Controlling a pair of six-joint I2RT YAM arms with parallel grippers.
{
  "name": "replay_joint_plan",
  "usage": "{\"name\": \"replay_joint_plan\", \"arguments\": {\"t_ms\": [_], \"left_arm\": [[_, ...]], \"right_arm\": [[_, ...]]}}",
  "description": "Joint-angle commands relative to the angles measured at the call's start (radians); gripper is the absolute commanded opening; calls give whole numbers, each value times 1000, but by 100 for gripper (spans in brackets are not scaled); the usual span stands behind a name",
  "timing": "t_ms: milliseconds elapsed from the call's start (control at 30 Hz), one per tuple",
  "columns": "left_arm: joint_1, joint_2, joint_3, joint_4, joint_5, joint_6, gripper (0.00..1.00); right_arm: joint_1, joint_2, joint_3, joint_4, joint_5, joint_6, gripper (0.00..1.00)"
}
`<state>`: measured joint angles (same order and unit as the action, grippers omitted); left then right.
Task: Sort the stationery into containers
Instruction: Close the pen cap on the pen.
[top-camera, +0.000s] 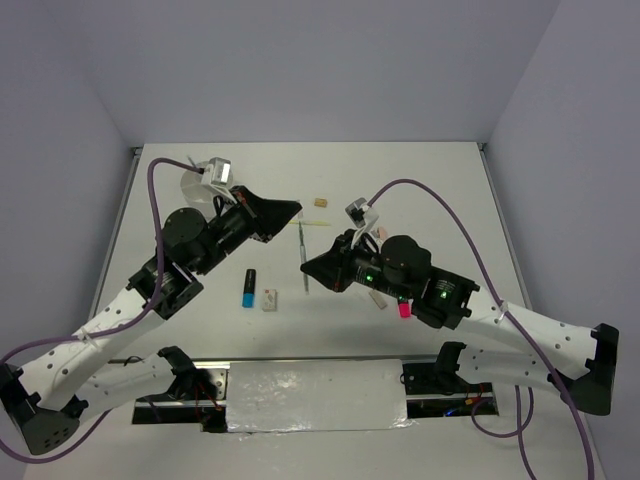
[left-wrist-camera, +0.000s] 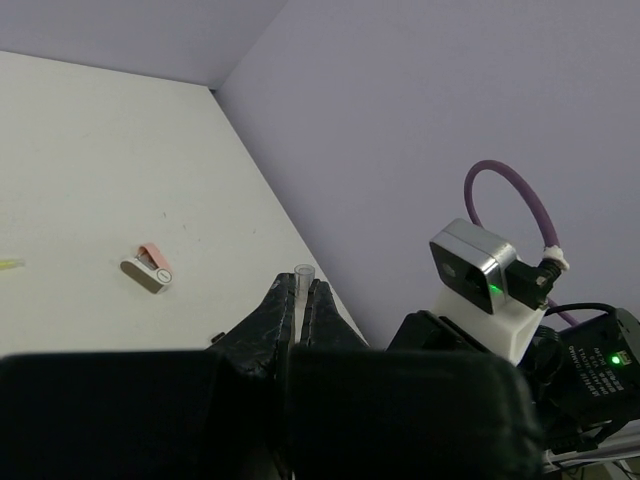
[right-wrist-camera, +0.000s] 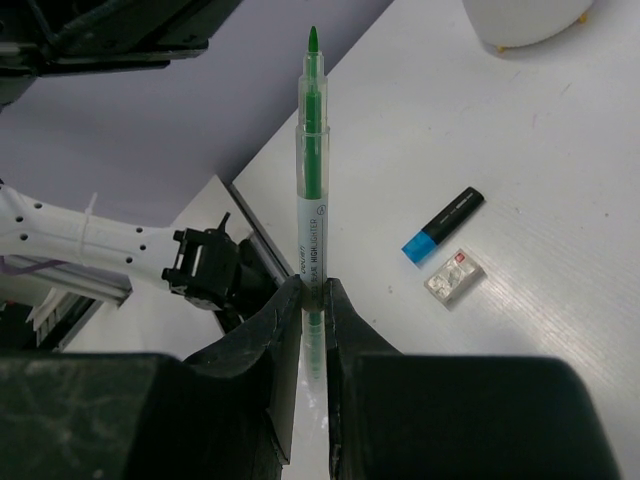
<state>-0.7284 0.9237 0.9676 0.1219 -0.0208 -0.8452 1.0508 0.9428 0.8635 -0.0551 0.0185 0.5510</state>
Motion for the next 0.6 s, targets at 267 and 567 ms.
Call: {"name": "replay_joint_plan", "arguments": {"t_ms": [267, 567], "left_arm": [[3, -37, -20, 42, -10, -5, 2], [3, -46, -14, 38, -21, -3, 3]], "right_arm": [[17, -12, 45, 26, 29, -22, 0], [25, 17, 62, 20, 21, -28, 0]]}}
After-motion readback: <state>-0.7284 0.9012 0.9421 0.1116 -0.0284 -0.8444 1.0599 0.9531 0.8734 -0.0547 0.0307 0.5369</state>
